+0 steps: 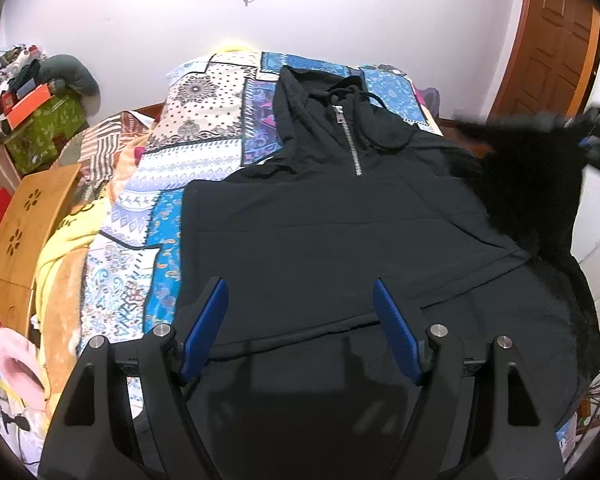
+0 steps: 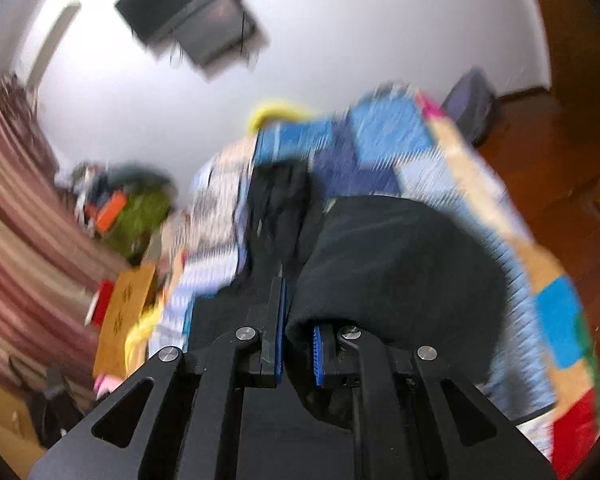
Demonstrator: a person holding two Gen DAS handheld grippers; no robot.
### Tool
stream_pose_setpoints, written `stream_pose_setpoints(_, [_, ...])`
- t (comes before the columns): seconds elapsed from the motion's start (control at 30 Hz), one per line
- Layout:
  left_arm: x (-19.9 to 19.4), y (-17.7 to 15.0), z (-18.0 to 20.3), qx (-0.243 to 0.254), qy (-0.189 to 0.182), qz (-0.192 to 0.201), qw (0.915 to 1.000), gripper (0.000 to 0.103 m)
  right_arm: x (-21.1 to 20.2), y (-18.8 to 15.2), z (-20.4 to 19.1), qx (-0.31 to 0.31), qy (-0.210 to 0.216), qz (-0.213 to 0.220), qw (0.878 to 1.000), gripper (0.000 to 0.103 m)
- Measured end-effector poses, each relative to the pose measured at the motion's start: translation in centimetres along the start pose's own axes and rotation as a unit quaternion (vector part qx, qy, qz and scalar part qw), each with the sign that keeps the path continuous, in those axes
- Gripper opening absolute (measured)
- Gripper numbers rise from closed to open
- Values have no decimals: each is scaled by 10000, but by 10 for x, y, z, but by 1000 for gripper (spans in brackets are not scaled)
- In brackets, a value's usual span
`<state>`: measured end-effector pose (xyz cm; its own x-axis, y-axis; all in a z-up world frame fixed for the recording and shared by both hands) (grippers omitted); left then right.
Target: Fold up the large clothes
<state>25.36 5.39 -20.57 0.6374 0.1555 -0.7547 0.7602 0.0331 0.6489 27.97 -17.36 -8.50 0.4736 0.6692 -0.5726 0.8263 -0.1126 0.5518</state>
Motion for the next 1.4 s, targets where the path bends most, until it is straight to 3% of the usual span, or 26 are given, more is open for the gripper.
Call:
stream_pose_setpoints(0.2, [1, -6, -14, -135, 83, -45, 9999, 80, 66, -67, 11, -96, -236, -1323, 9909, 14])
stream_pose_setpoints(0.33, [3, -7, -13, -155, 83, -80, 9998, 80, 66, -83, 13, -96, -355, -1683, 9850, 16])
stream_pose_setpoints(0.43, [5, -7, -8, -114, 60, -111, 9999, 81, 54, -84, 8, -22, -182, -1871, 9822, 17])
stream_pose_setpoints(0.6, [7, -7, 3, -24, 9, -124, 9999, 81, 26, -77, 0, 0, 1, -1695, 9855, 33])
stream_pose_setpoints(0.73, [7, -7, 11, 41, -27, -139, 9999, 81, -1, -63, 0, 60, 40, -1237, 9923, 46])
stream_pose_setpoints(0.9, [8, -6, 16, 101, -30, -162, 9998, 81, -30, -40, 15, 73, -229, -744, 9969, 50])
stream_pose_setpoints(1.0, [7, -5, 17, 84, -48, -158, 9998, 81, -47, -28, 41, 404, -453, -394, 9974, 58])
stream_pose_setpoints(1.07, [8, -6, 18, 77, -48, -178, 9998, 81, -54, -27, 58, 703, -540, -276, 9957, 69])
stream_pose_setpoints(1.2, [10, -6, 20, 91, -43, -219, 9997, 82, -56, -33, 96, 1380, -588, -205, 9885, 69])
stream_pose_setpoints(1.4, [13, -9, 25, 159, -62, -271, 9995, 82, -30, -50, 127, 2472, -32, -356, 9683, 69])
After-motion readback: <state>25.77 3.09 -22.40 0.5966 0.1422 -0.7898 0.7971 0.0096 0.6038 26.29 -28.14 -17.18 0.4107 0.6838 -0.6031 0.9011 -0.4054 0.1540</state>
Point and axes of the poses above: each gripper's, at about its wrist camera, not at the fingertips, and x roughly the way its jaws point, z to its right, y to its top, the point moved 8 cm from there along x, roughly the way its jaws point, and after that the axes turned 11 degrees about y, right-handed, at the moved point
